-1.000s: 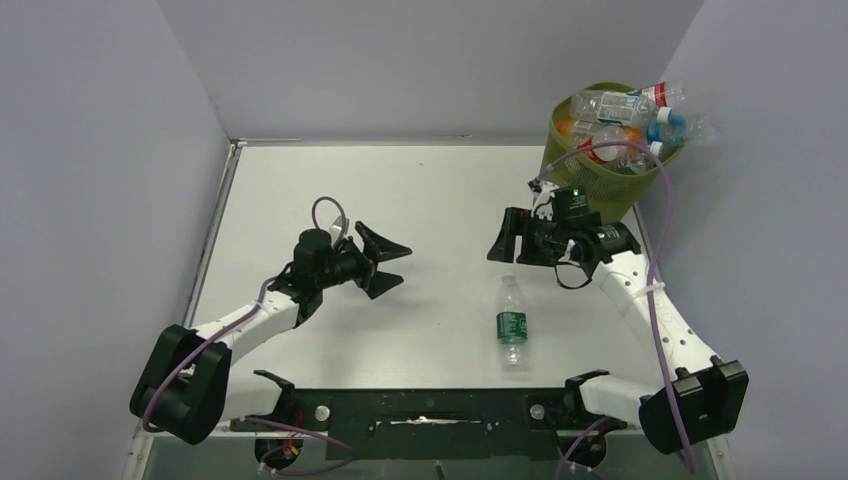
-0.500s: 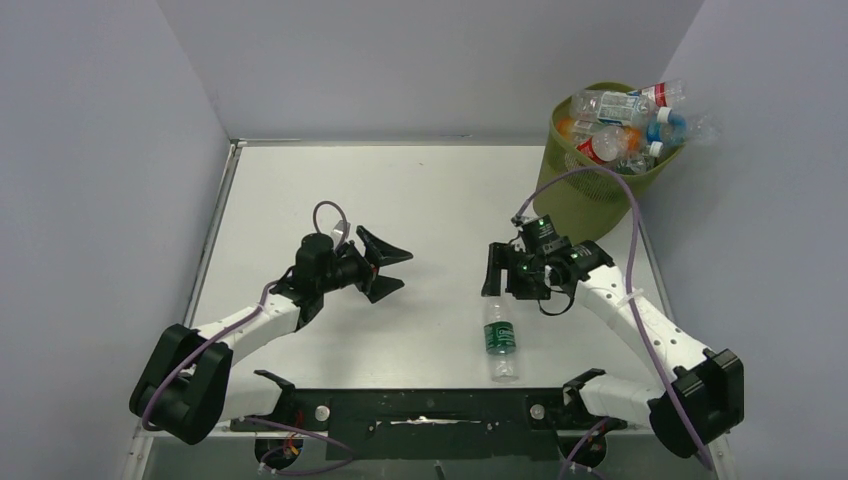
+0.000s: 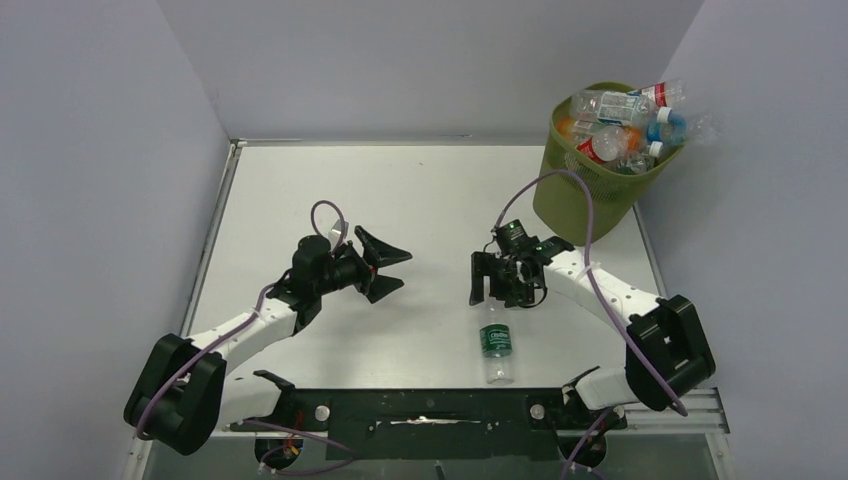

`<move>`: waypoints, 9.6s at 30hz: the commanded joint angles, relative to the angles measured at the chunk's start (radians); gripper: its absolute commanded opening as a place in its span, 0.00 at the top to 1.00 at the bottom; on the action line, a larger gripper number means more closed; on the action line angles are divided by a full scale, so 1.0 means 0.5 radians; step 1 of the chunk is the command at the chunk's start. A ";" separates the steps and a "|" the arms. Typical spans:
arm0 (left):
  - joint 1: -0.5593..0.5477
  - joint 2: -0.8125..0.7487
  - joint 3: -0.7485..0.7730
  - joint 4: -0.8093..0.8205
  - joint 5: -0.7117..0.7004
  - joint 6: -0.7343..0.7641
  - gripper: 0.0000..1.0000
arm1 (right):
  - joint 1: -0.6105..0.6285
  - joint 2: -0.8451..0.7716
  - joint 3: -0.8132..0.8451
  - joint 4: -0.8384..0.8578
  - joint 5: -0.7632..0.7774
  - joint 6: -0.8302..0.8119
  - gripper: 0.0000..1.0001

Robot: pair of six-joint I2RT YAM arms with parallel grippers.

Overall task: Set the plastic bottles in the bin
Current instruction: Pick up the plastic bottle at the center of the board, then place the plastic bottle in the trash bin, then reset both arms

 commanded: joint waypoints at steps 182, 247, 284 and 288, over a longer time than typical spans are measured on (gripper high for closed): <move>0.225 -0.285 0.271 -0.343 0.066 0.415 0.13 | -1.169 -0.226 1.726 0.645 0.234 -0.703 0.02; 0.239 -0.091 0.175 -0.659 -1.542 1.758 0.13 | -1.147 -1.701 -1.184 1.585 0.514 -0.389 0.02; 1.071 0.479 -0.336 1.111 -1.150 2.618 0.13 | -1.152 -1.126 -1.371 2.667 1.033 -0.823 0.02; 1.137 0.573 -0.258 1.102 -0.992 2.666 0.13 | -1.154 -0.873 -1.490 3.140 0.995 -0.969 0.02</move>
